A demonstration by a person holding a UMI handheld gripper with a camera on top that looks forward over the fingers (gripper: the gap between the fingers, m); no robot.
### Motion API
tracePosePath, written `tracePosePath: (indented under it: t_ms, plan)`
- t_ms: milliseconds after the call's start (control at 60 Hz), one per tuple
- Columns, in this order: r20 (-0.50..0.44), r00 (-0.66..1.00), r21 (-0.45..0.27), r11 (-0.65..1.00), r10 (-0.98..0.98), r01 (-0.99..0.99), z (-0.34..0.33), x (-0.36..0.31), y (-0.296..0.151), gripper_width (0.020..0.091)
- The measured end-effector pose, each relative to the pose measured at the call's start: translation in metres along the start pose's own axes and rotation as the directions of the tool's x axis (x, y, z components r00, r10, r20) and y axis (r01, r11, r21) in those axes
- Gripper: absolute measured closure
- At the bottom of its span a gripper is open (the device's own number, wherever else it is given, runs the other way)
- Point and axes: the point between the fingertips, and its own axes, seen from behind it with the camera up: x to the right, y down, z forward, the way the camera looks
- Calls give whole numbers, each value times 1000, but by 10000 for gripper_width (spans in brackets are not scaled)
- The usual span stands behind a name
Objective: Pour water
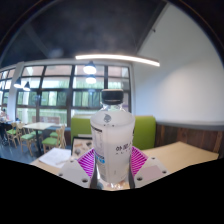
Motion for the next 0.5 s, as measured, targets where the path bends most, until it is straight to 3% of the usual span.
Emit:
tracePosePath:
  t_ms: [100,217,500]
  plan:
    - [-11,1000,-144,989,17,-19,25,28,81,669]
    - [-41,999,-205,979,10,-19,43,47,135,671]
    - [-37,999,-365,931,14,-26,54,49,198,657]
